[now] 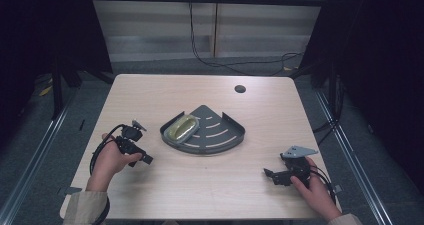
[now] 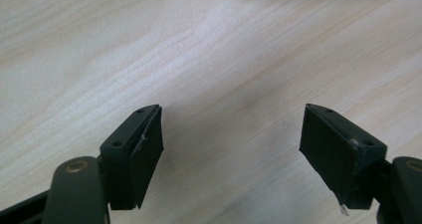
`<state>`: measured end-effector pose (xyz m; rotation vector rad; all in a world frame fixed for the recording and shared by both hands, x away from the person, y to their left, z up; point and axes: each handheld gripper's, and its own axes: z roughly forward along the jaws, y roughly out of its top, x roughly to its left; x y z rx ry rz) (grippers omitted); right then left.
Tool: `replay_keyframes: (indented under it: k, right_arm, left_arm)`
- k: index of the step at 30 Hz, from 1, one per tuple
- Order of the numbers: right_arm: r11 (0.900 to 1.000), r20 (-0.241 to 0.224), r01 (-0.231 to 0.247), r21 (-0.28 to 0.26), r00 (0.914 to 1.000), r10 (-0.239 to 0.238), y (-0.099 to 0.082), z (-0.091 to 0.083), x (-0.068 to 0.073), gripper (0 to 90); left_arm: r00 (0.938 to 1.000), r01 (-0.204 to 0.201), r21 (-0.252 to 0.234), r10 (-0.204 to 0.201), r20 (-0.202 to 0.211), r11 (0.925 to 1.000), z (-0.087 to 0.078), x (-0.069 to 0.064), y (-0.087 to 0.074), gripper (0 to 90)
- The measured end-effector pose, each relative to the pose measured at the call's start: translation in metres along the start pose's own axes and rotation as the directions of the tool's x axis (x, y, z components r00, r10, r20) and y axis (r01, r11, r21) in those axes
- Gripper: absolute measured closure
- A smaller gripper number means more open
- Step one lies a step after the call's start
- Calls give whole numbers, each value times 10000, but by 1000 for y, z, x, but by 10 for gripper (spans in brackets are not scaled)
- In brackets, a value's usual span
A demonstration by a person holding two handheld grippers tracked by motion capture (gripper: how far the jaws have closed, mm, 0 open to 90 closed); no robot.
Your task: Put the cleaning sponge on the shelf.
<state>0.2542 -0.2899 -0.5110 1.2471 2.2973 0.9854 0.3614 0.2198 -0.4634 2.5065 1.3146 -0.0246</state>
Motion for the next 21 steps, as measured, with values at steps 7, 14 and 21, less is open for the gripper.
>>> replay_keyframes:
  k: [7, 14, 21]
  right_arm:
    - [10000, 0, -8, 3, 10000, 8, 0, 0, 0, 106]
    - [10000, 1, 1, 2, 10000, -1, 0, 0, 0, 106]
    - [10000, 25, 1, 17, 10000, -1, 0, 0, 0, 106]
  left_arm:
    - [9998, 26, 13, -26, -180, 10000, 5, 3, -9, 246]
    - [9993, -135, -192, 128, -364, 9997, 5, 4, -16, 245]
    - [9988, -212, -206, 203, -442, 9996, 4, 3, -19, 239]
